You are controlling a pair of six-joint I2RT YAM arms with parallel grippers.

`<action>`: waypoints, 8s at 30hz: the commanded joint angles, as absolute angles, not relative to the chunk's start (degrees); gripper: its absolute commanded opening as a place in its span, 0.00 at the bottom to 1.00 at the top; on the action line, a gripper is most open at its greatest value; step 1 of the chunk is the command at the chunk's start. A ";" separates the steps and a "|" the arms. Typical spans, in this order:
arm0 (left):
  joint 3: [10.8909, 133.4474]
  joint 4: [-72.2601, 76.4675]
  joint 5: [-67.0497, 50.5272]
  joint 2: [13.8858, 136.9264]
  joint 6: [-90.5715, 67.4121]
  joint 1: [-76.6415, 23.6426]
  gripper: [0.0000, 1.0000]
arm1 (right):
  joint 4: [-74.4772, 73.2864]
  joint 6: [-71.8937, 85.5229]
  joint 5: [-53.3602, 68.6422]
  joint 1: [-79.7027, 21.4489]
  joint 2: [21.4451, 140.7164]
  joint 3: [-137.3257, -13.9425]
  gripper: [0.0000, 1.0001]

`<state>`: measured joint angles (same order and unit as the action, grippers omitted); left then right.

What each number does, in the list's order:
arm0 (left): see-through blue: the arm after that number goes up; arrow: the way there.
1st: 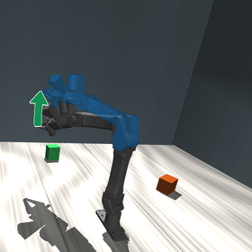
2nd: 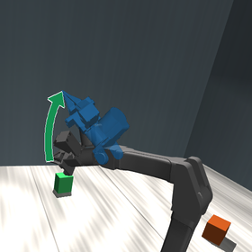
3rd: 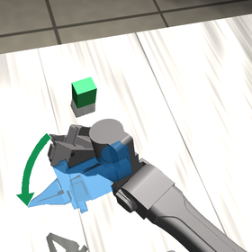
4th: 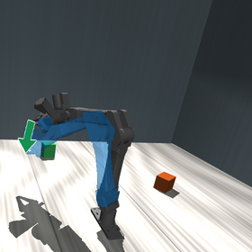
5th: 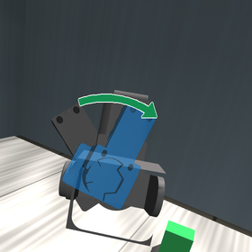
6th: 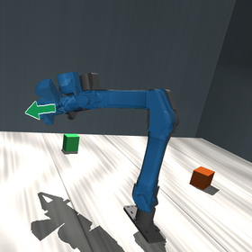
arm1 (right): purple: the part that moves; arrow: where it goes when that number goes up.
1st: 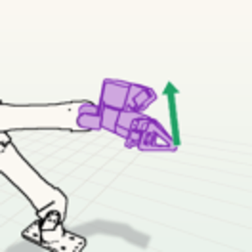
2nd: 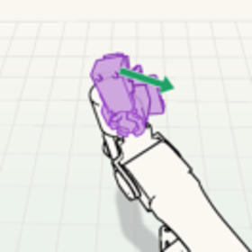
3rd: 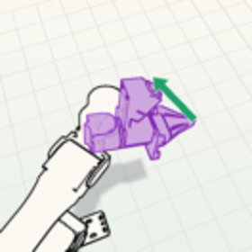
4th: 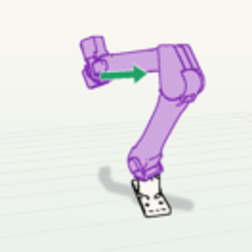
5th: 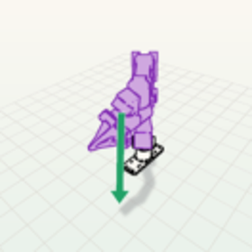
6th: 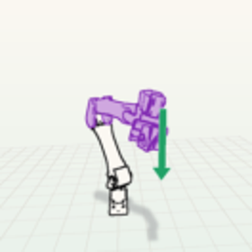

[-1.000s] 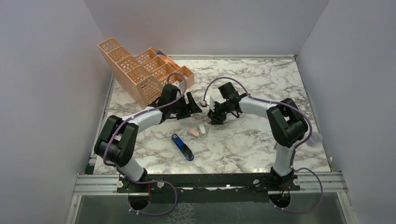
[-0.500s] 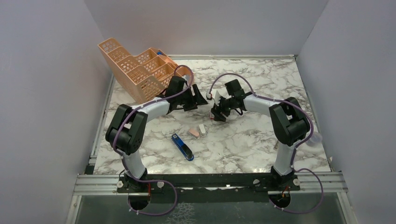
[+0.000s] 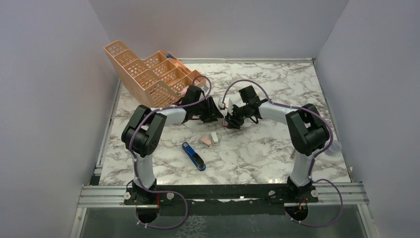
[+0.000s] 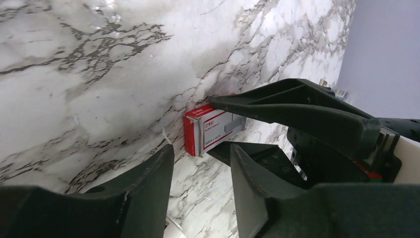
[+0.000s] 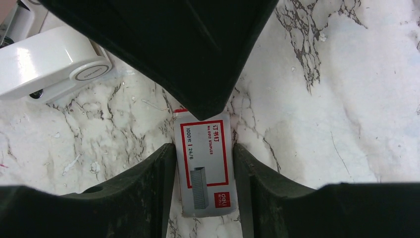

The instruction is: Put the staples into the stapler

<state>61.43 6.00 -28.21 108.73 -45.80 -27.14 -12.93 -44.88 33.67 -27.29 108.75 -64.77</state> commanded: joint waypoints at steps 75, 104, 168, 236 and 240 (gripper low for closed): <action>59.50 10.20 -29.46 111.80 -40.26 -29.35 0.47 | -7.96 7.58 14.11 -24.36 82.75 -56.14 1.00; 49.07 16.21 -21.88 102.00 -47.76 -27.16 0.61 | -11.53 20.91 12.39 -26.10 94.08 -58.38 0.73; 52.80 17.22 -25.56 107.13 -41.83 -27.16 0.10 | -23.03 29.53 -5.04 -34.29 106.30 -68.20 0.03; 46.46 -8.32 3.95 63.05 -33.42 -31.46 0.71 | -18.06 25.95 5.69 -37.49 87.28 -57.11 0.74; 43.99 -9.58 7.05 58.62 -33.99 -31.46 0.71 | -18.50 27.57 4.11 -43.33 91.62 -59.94 0.74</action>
